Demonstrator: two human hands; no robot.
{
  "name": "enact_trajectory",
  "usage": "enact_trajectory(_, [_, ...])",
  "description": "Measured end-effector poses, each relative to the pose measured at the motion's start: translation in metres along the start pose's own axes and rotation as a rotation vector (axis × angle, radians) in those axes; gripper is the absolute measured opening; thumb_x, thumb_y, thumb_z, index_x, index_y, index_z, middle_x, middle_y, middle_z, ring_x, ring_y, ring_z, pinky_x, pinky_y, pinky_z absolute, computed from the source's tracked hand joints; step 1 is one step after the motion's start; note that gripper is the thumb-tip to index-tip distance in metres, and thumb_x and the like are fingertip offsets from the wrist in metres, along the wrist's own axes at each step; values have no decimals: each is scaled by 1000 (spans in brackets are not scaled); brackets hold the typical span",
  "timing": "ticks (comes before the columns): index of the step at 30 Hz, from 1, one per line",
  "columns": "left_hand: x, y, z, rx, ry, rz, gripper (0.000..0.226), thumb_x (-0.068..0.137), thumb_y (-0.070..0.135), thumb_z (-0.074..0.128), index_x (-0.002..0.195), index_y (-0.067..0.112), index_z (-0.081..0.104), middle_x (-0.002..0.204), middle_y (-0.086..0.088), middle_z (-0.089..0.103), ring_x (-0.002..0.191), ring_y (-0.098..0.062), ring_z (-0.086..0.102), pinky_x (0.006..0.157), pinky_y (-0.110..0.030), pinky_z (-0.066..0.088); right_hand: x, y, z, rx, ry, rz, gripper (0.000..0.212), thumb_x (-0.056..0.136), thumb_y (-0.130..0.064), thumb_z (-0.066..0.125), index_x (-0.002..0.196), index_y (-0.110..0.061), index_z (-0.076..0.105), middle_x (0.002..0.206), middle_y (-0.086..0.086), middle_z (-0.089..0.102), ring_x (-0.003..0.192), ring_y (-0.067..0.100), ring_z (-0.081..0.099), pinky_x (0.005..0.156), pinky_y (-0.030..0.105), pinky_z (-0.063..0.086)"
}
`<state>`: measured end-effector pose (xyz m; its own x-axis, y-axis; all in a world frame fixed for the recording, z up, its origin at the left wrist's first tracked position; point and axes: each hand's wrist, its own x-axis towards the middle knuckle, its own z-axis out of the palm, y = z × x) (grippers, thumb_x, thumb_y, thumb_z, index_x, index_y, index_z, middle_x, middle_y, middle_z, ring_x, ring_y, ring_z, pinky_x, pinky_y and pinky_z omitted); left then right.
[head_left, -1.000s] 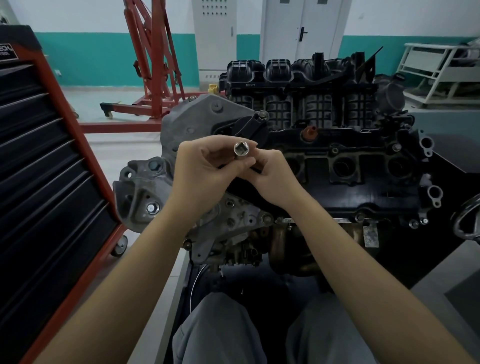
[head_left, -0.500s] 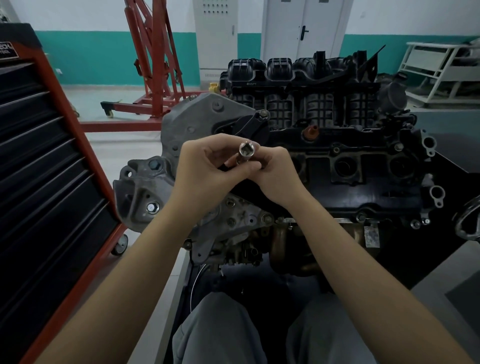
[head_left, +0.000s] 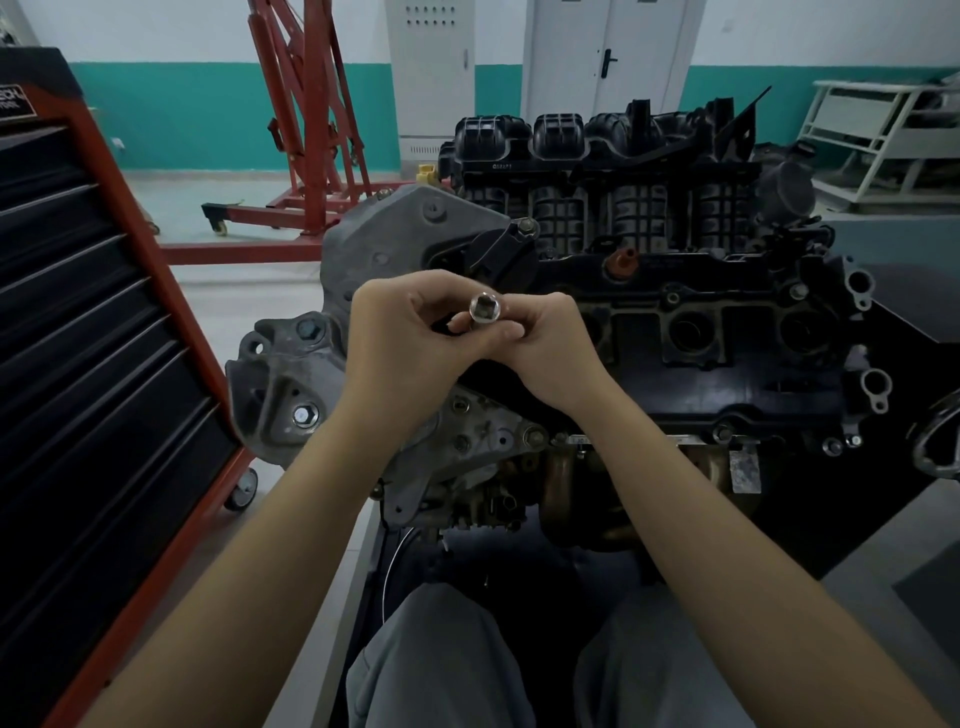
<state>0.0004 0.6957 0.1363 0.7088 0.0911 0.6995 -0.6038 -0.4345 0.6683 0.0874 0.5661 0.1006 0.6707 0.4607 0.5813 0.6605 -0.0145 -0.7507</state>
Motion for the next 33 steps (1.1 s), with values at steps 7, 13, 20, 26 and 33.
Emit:
enact_trajectory(7, [1,-3,-3,-155,-48,-16,28,78,-5,73,99,12,71,93,1,74,88,-13,72,79,-24,55,0,-3,0,-13,-36,-28,25,85,0,68,101,-19,69,92,-6,72,93,10,69,85,28,55])
enact_trajectory(13, [0,-4,-2,-66,10,23,25,74,-3,77,91,14,71,87,1,72,83,-11,71,79,-26,57,0,-2,0,28,10,-4,16,81,-4,73,96,-9,72,92,9,73,91,21,70,87,44,55])
enact_trajectory(20, [-1,-4,-6,-164,-62,-12,29,77,-11,71,100,6,69,94,-9,73,90,-19,71,84,-31,56,1,-1,1,-3,-8,10,20,82,0,70,100,-7,71,95,9,73,93,20,70,89,43,54])
enact_trajectory(26, [-2,-5,-3,-79,32,27,29,74,-6,76,97,10,70,90,0,72,85,-13,71,81,-26,56,0,-2,0,2,2,-5,19,82,-1,71,101,2,70,98,13,72,96,22,69,90,45,54])
enact_trajectory(33, [-2,-6,-3,-89,-25,1,28,72,-5,79,98,4,71,91,-5,73,86,-15,71,81,-27,57,1,1,1,-25,-12,2,19,83,-3,69,97,-17,71,92,2,73,92,15,70,87,38,55])
